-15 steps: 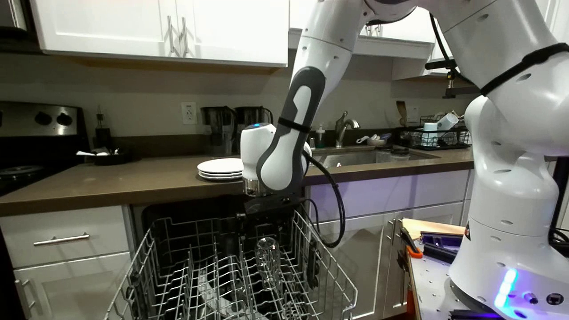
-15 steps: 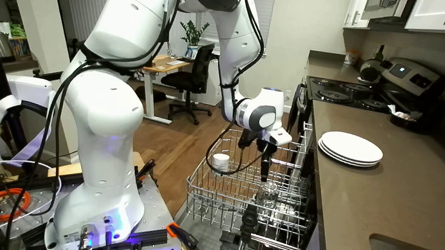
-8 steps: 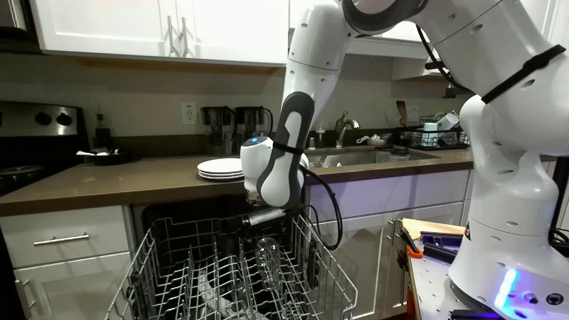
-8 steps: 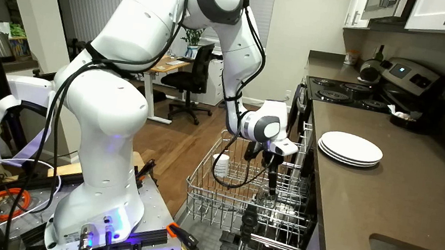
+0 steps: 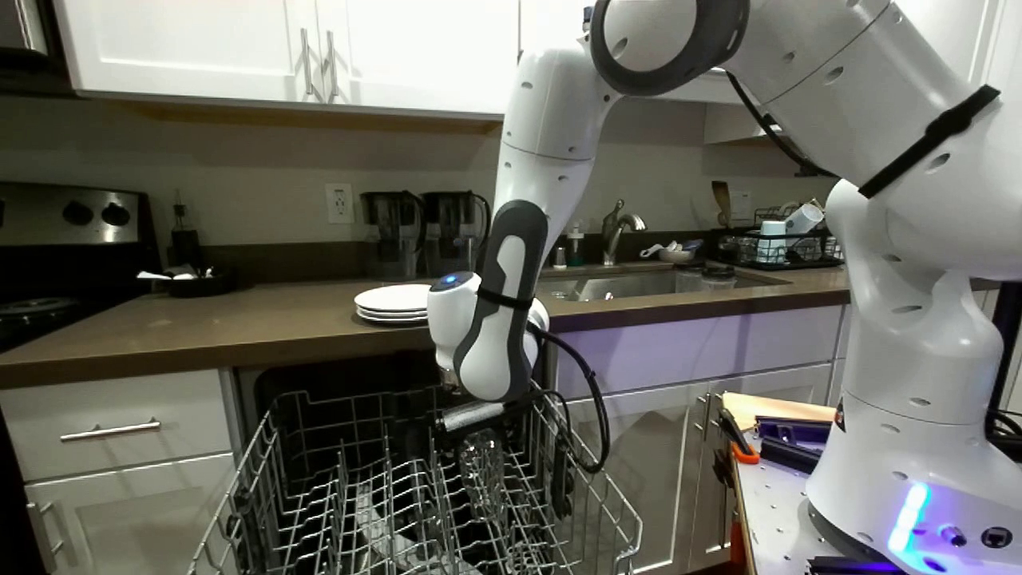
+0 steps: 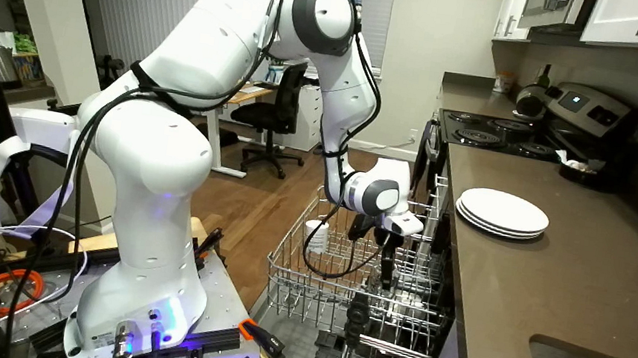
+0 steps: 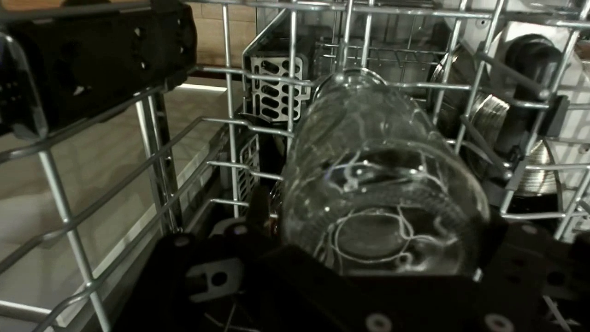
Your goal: Move the glass jar inside the dishwasher to the left
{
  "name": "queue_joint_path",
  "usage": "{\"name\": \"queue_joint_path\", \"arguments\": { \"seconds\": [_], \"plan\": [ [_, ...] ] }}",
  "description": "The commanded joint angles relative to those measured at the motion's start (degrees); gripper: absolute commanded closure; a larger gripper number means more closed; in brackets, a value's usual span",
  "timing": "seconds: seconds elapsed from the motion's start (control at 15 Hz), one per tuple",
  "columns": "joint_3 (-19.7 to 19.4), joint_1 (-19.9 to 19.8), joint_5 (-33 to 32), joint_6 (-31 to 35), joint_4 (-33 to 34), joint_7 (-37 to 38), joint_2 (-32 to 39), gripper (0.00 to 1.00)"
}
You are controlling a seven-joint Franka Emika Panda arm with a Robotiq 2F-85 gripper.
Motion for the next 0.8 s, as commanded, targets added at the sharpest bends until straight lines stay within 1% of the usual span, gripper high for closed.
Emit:
{"name": "queue_joint_path", "arguments": {
  "seconds": [0.0,0.07,0.2,0.4,0.6,0.73],
  "plan": [
    [1.3,-1.2,2.7,-0.7,2.5,-0.7,2.9,0.33],
    [1.3,-1.0,3.0,-0.6,2.7,-0.7,2.7,0.38],
    [0.6,-0.4,2.9,-1.3,2.3,-0.5,1.7,0.38],
    [-0.1,0.6,2.4,-3.2,0.4,-0.7,-1.9,0.38],
    [-1.6,2.3,1.3,-3.6,-2.0,-0.6,-5.9,0.38],
    [-3.4,3.5,0.1,-4.8,-3.9,-0.4,-9.4,0.38]
  ]
}}
